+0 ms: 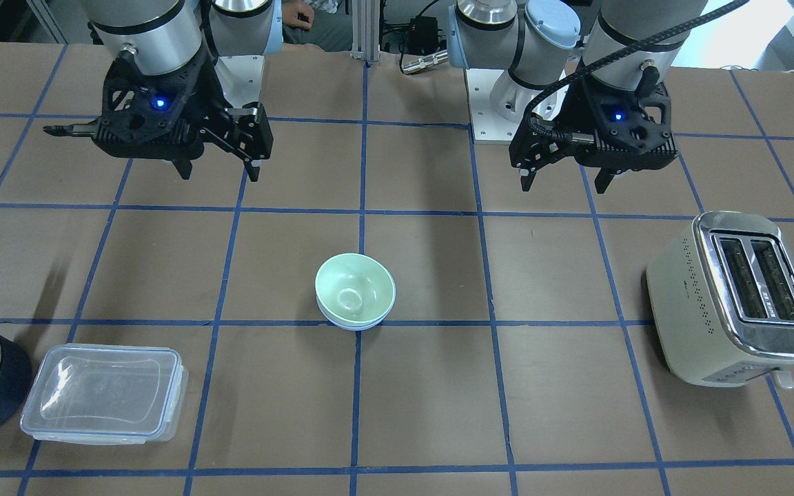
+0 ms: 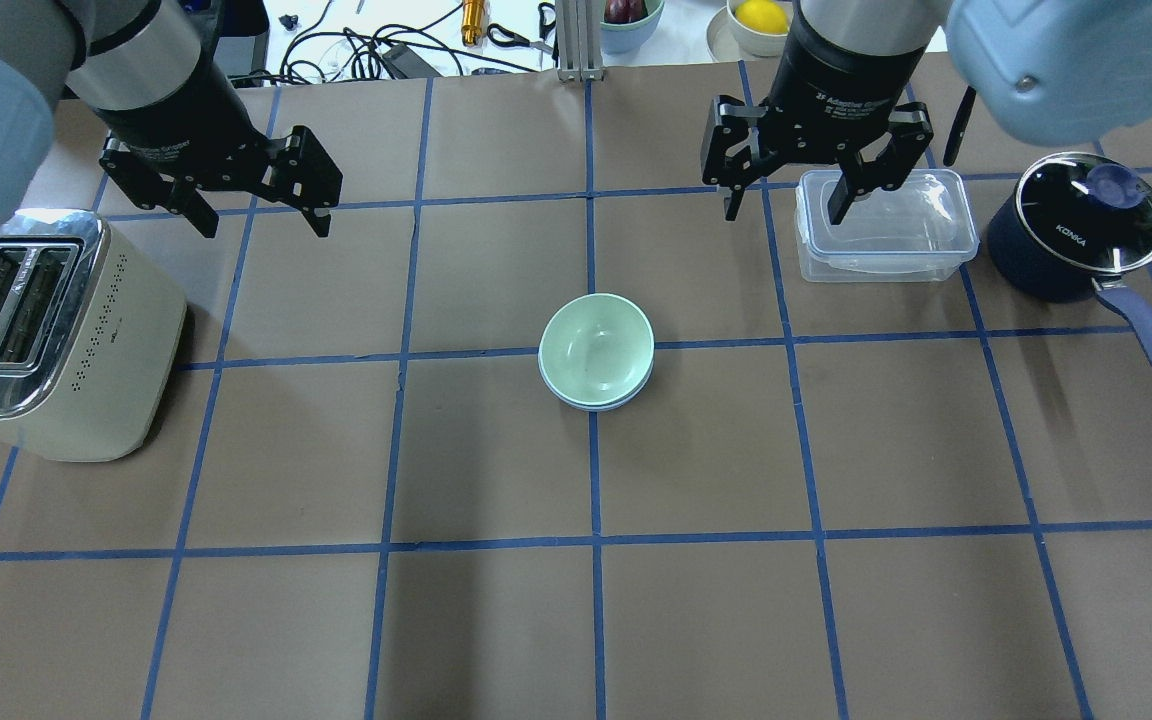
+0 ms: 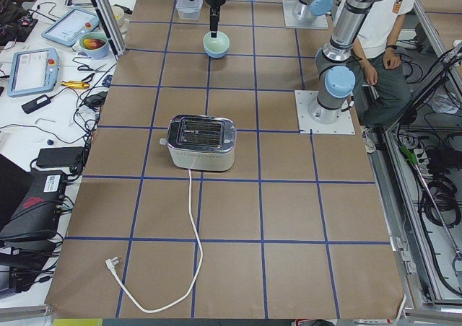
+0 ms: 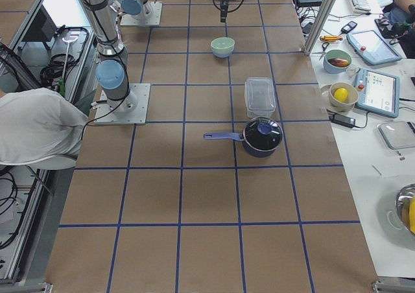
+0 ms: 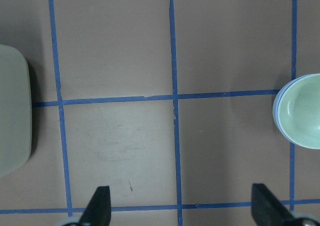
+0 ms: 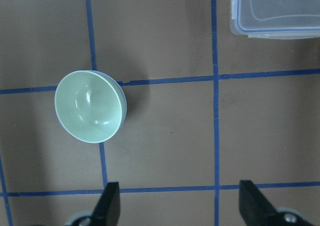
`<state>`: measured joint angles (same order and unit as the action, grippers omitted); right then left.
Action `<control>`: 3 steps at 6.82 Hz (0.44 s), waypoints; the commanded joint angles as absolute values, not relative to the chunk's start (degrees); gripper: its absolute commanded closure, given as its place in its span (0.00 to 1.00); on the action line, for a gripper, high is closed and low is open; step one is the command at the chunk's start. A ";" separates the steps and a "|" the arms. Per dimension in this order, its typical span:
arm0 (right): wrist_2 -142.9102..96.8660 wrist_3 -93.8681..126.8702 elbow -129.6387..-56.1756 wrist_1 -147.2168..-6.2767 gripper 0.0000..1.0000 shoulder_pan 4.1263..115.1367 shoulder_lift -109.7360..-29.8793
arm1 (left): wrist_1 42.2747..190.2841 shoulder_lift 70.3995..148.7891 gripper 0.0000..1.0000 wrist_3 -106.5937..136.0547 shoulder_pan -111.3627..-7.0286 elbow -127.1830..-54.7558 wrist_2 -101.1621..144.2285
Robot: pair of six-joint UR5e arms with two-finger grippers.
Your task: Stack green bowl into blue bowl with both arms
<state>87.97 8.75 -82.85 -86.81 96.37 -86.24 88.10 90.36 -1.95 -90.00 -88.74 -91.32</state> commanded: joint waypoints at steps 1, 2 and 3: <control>90.53 3.96 -82.53 -86.75 0.14 90.82 -87.18 | 88.15 90.35 0.00 -1.93 -90.00 -88.77 -91.32; 90.61 4.13 -82.36 -86.75 0.14 90.18 -87.27 | 88.15 90.35 0.00 -1.93 -90.00 -88.77 -91.32; 90.53 4.30 -82.70 -86.66 0.14 90.26 -87.54 | 88.15 90.44 0.00 -1.93 -90.00 -88.77 -91.32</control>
